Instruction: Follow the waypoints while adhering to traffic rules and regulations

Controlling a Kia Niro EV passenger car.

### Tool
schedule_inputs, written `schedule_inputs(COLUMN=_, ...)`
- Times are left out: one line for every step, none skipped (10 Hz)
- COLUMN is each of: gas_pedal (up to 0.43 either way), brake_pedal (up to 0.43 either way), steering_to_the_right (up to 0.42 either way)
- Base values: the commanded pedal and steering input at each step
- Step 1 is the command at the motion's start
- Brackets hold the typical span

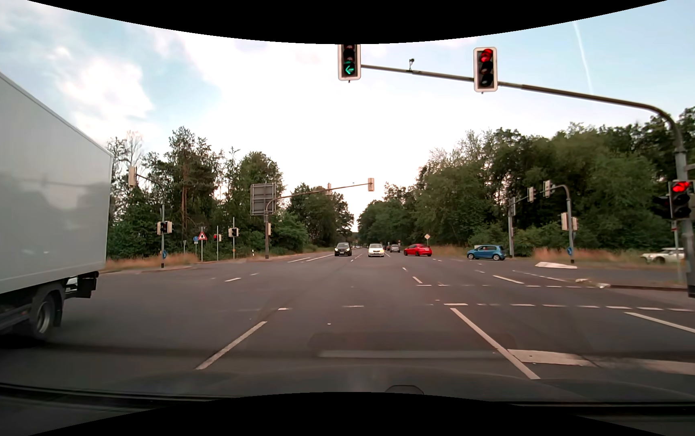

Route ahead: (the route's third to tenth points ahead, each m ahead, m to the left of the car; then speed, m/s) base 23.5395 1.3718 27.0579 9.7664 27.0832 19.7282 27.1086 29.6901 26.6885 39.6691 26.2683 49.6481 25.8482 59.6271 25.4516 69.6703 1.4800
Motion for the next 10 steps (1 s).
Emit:
schedule_inputs(gas_pedal=0.358, brake_pedal=0.000, steering_to_the_right=-0.028)
schedule_inputs(gas_pedal=0.358, brake_pedal=0.000, steering_to_the_right=-0.028)
schedule_inputs(gas_pedal=0.358, brake_pedal=0.000, steering_to_the_right=-0.025)
schedule_inputs(gas_pedal=0.358, brake_pedal=0.000, steering_to_the_right=-0.022)
schedule_inputs(gas_pedal=0.358, brake_pedal=0.000, steering_to_the_right=-0.018)
schedule_inputs(gas_pedal=0.358, brake_pedal=0.000, steering_to_the_right=-0.016)
schedule_inputs(gas_pedal=0.358, brake_pedal=0.000, steering_to_the_right=-0.016)
schedule_inputs(gas_pedal=0.358, brake_pedal=0.000, steering_to_the_right=-0.015)
schedule_inputs(gas_pedal=0.358, brake_pedal=0.000, steering_to_the_right=-0.015)
schedule_inputs(gas_pedal=0.358, brake_pedal=0.000, steering_to_the_right=-0.015)
